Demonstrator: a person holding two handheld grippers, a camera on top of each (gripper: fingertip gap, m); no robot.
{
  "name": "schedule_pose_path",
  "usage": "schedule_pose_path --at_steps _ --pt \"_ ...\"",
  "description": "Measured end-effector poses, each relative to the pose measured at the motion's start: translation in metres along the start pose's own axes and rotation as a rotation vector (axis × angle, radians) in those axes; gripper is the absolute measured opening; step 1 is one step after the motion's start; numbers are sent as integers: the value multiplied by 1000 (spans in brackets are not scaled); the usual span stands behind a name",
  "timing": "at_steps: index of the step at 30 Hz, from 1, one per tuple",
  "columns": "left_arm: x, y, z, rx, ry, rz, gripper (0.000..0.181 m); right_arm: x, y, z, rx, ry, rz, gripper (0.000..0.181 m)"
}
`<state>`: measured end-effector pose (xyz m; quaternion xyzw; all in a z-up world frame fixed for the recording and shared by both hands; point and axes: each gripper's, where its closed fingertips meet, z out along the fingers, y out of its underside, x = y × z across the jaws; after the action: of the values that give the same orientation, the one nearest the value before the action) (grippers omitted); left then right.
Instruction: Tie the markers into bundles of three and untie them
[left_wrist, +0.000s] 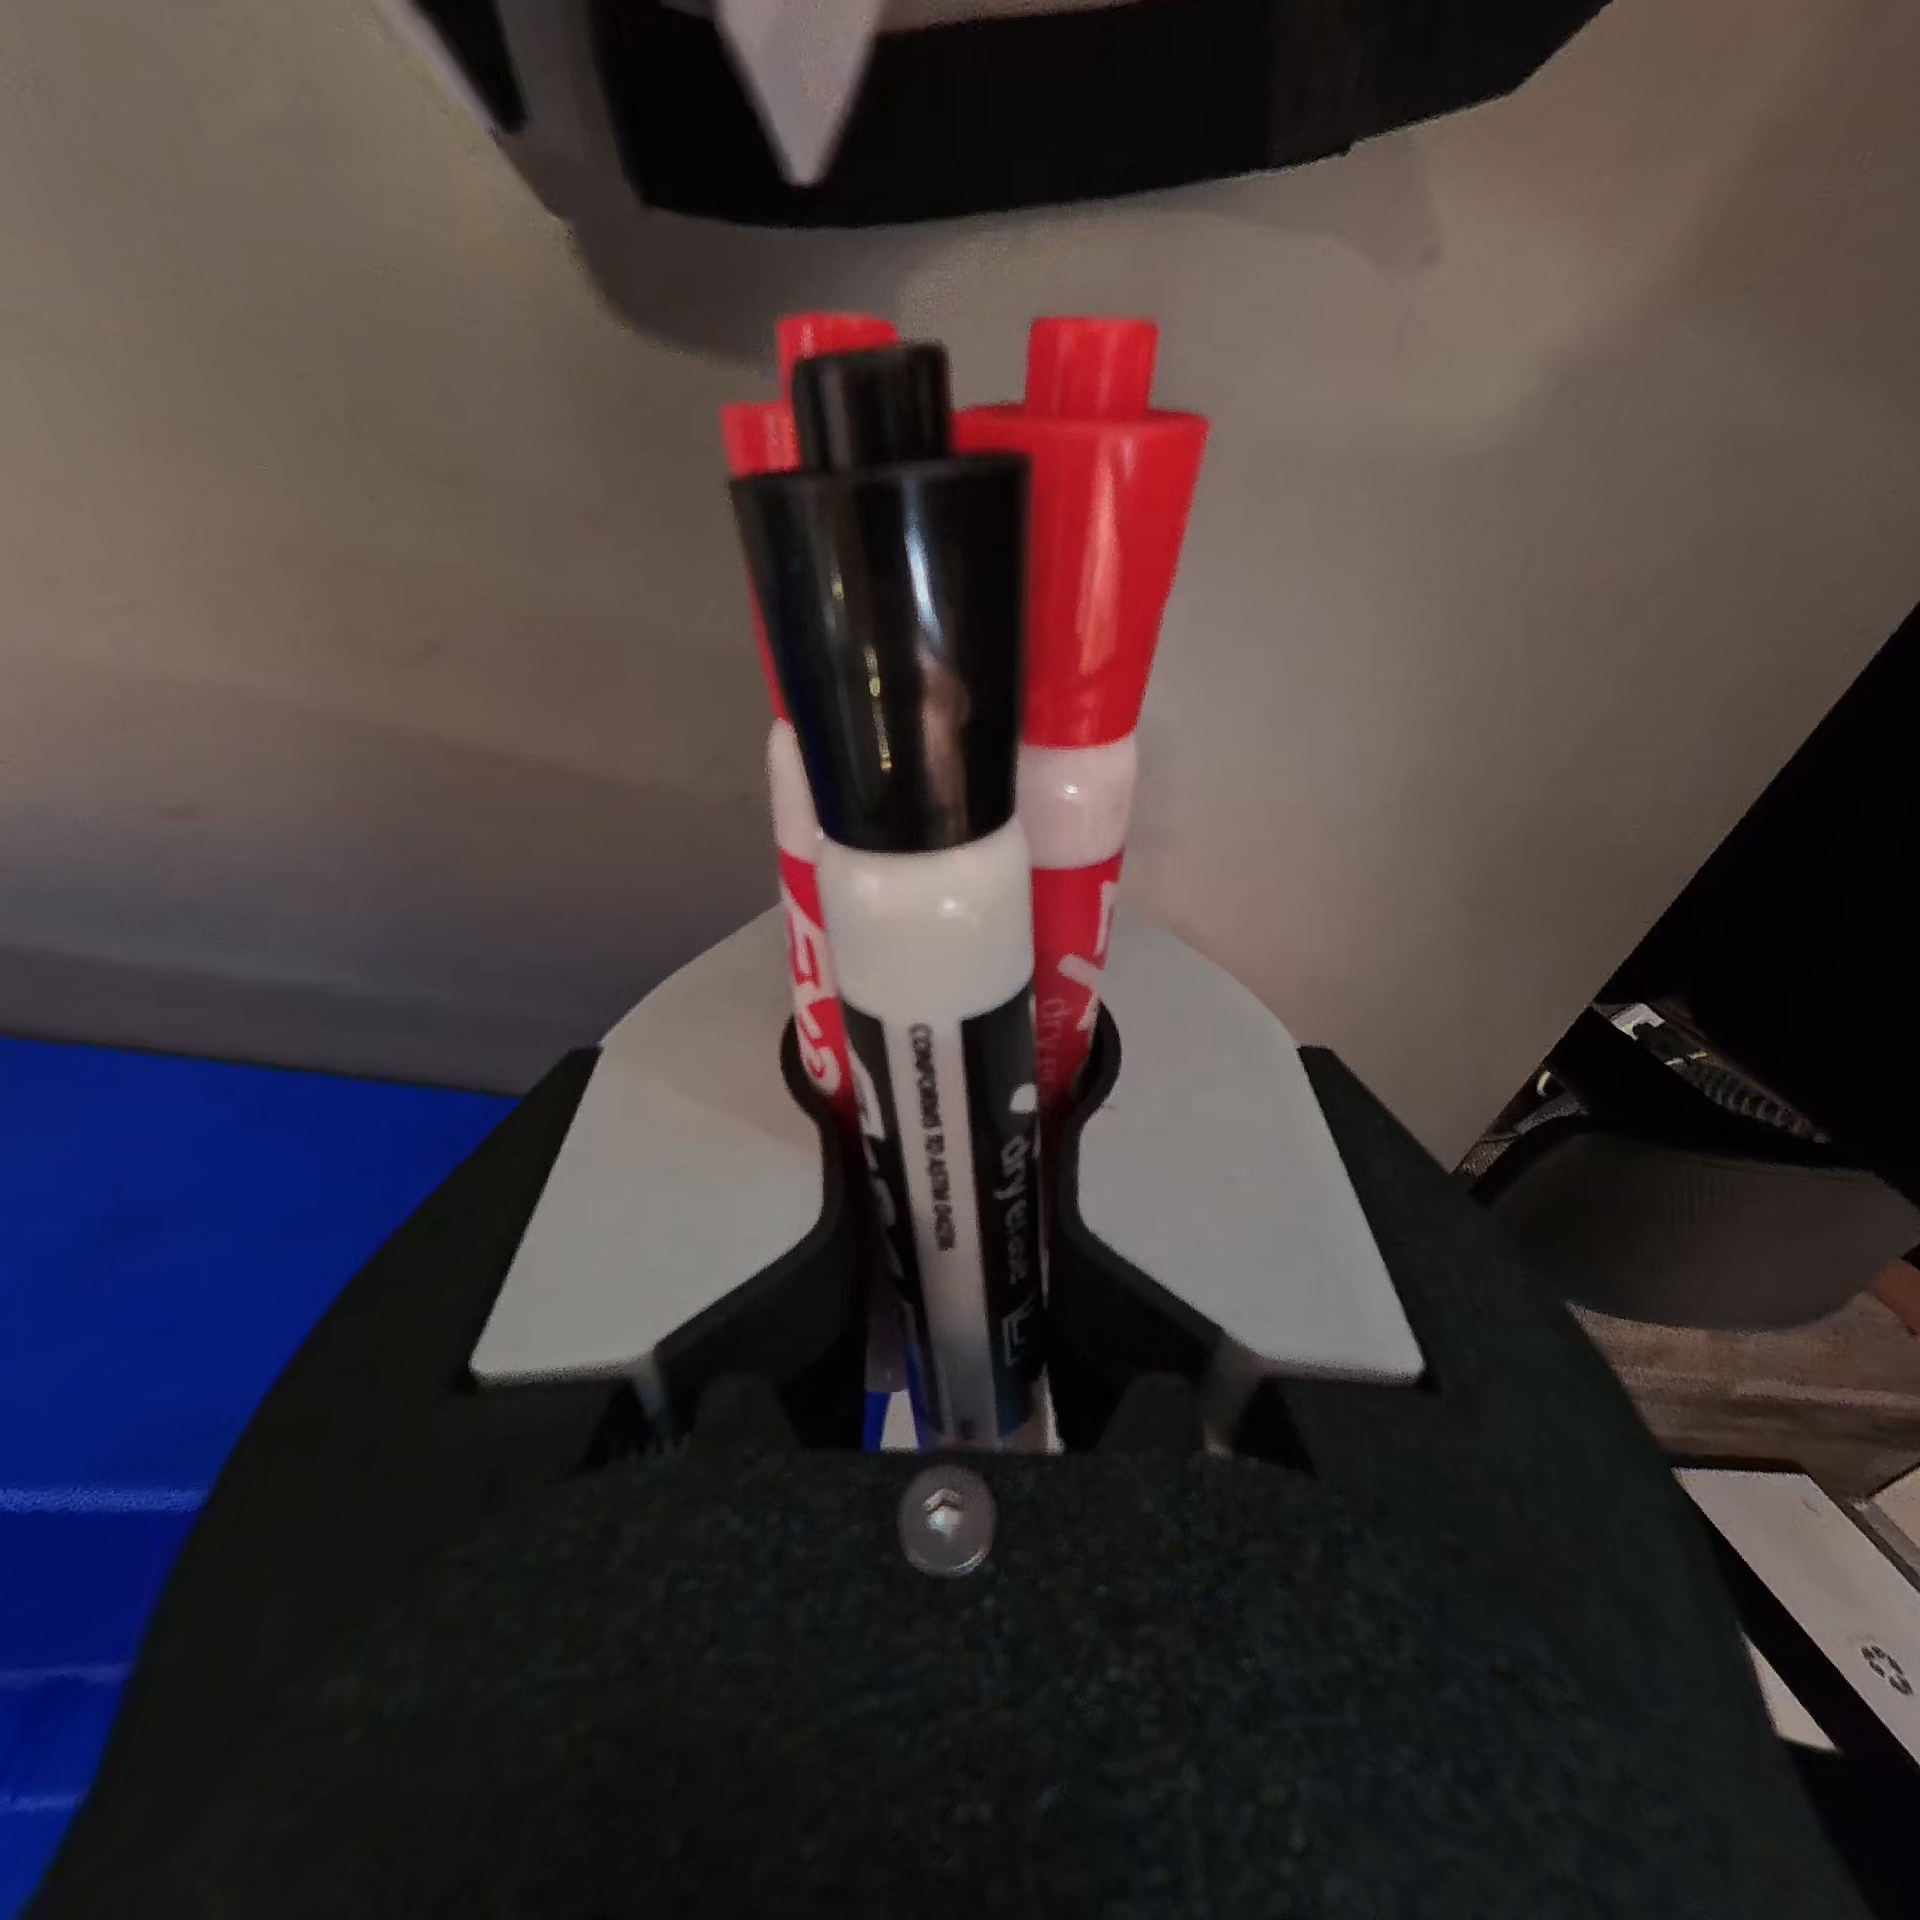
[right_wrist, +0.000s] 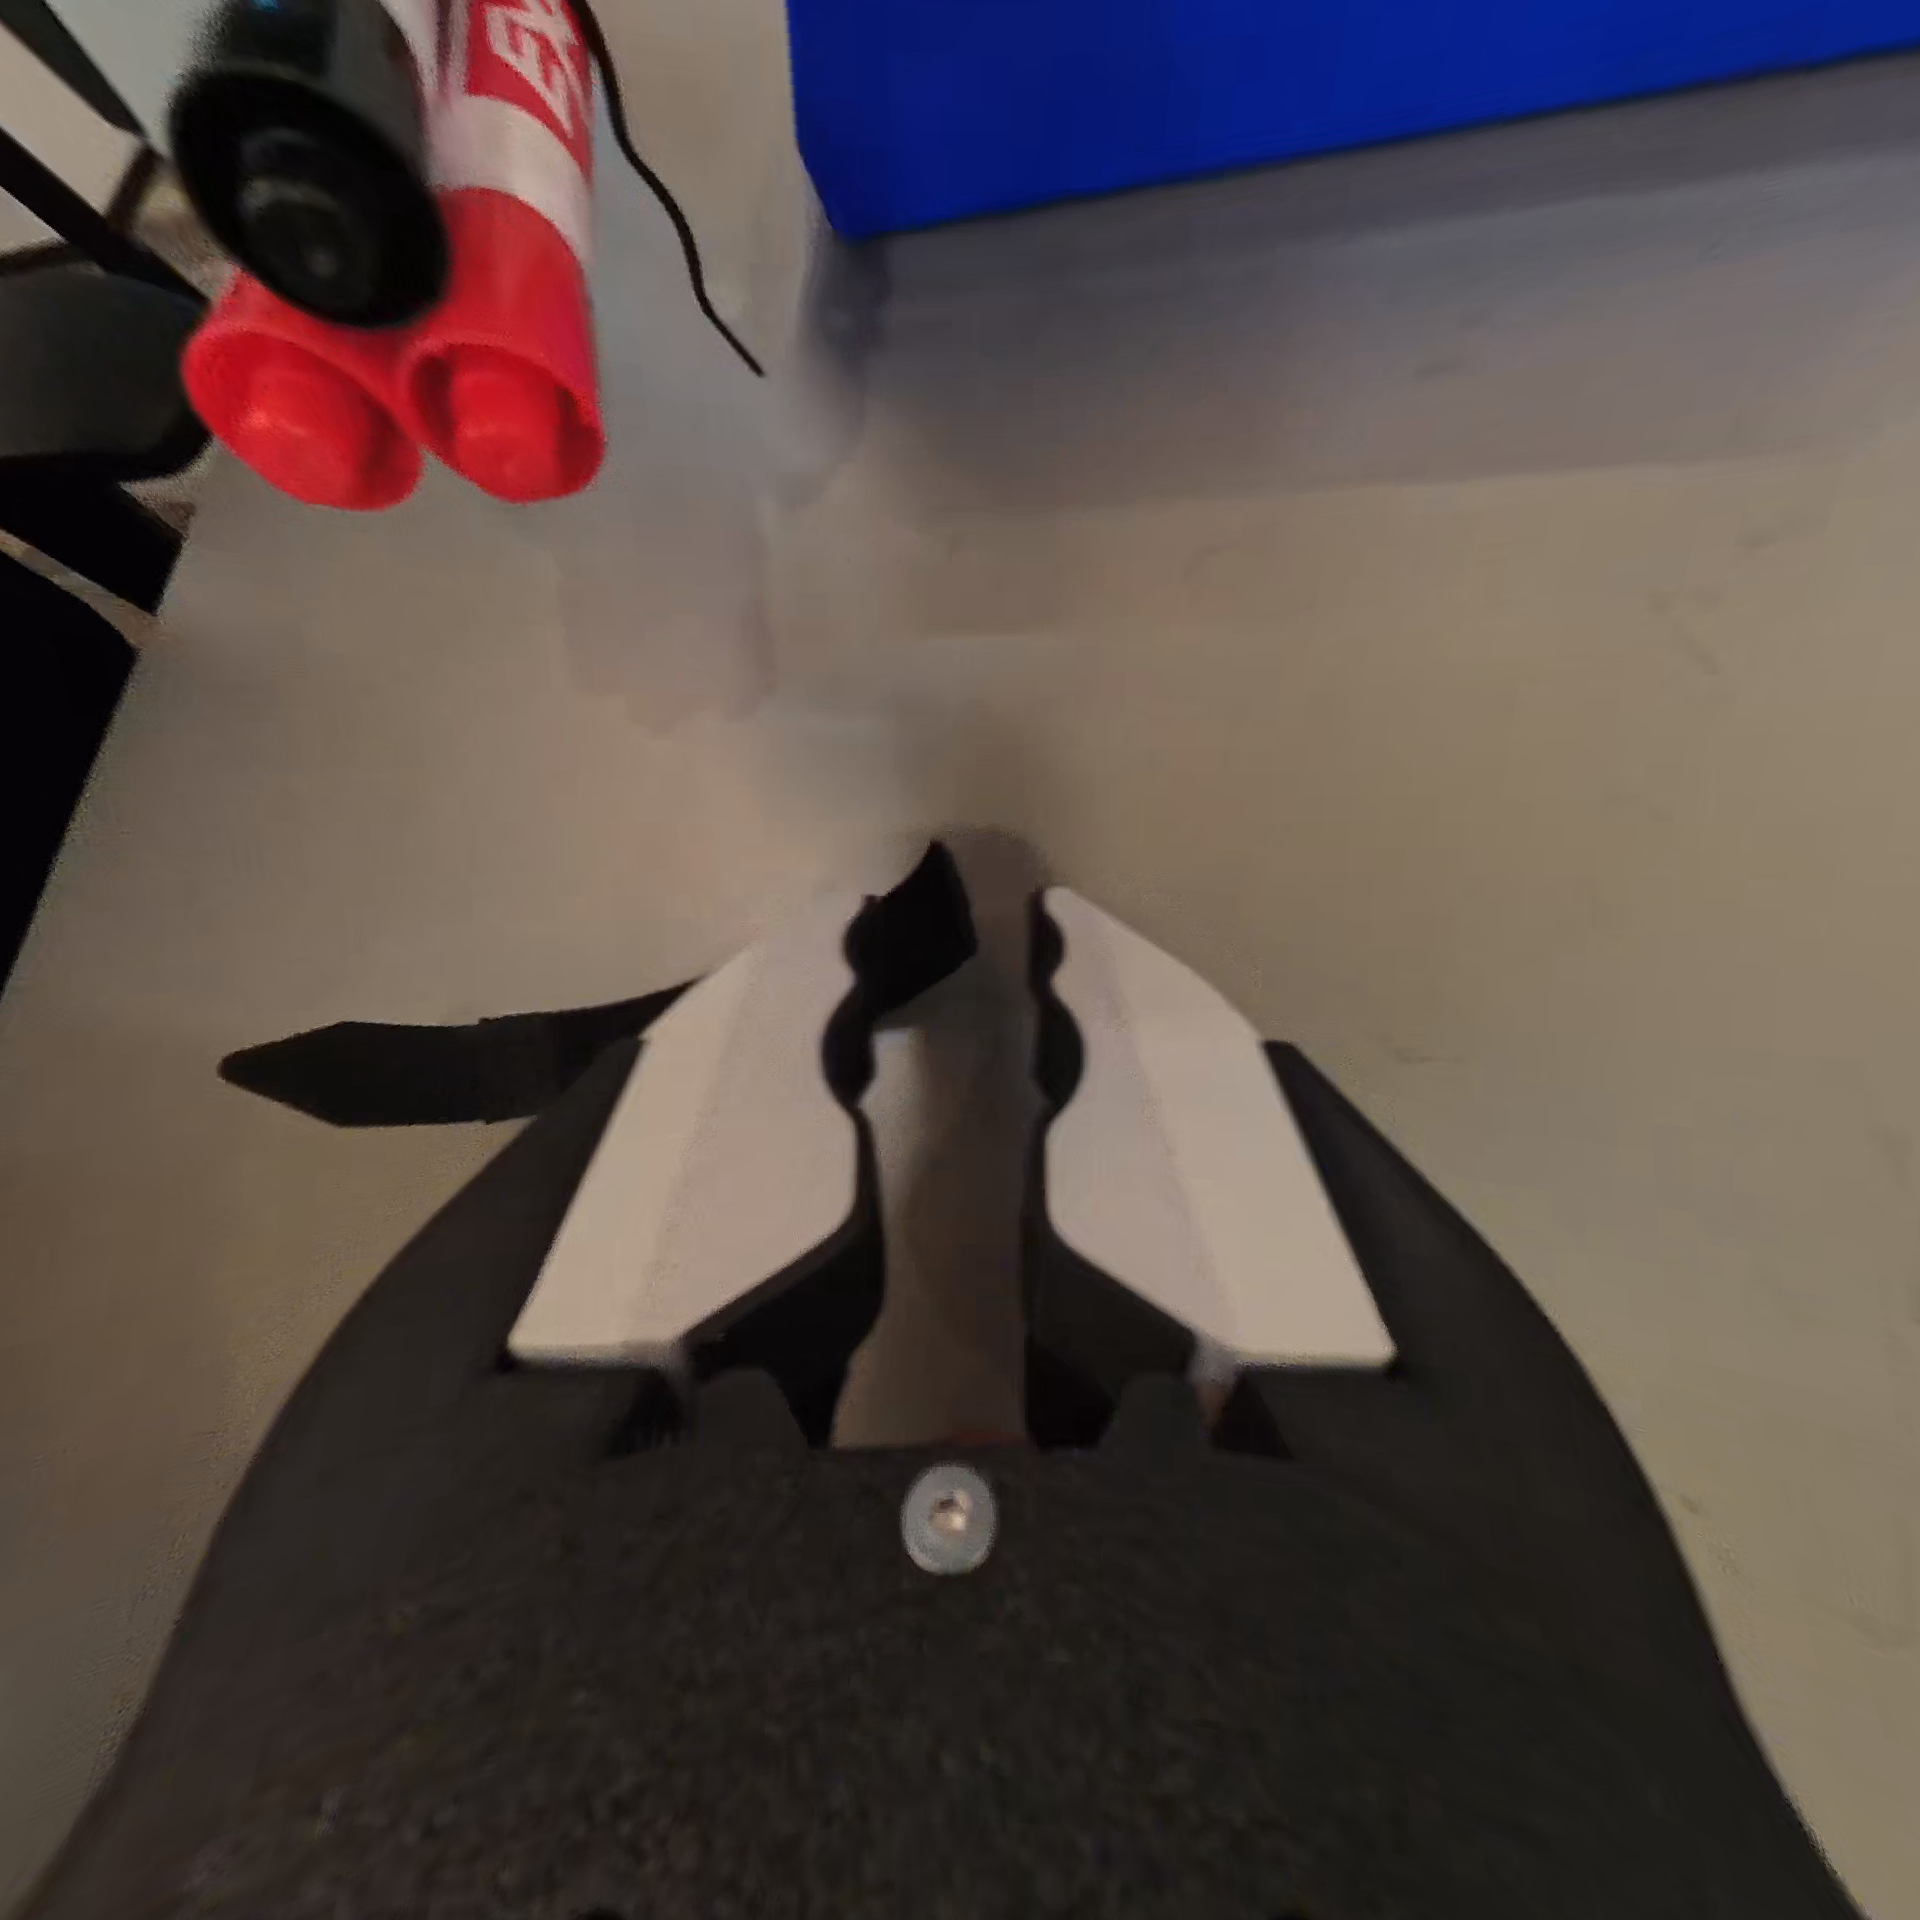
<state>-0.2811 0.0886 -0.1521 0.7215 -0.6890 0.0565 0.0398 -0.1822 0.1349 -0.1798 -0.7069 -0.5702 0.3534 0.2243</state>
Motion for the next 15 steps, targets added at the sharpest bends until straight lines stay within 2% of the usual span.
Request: schedule_pose_path --at_steps 1,2,7,10,15 --pt "1 -1 1 -3 8 2 41 2 2 -1 -19 13 0 10" --pt "1 -1 2 -5 14 3 41 4 0 -5 -12 33 -6 4" --pt "-4 -8 2 -7 14 -10 41 20 -31 -60 182 402 -158 2" --pt "-2 -17 0 -11 25 5 41 10 -50 -95 273 645 -316 2" --pt "4 -41 -4 2 84 38 41 -23 -65 -106 300 821 -521 2"
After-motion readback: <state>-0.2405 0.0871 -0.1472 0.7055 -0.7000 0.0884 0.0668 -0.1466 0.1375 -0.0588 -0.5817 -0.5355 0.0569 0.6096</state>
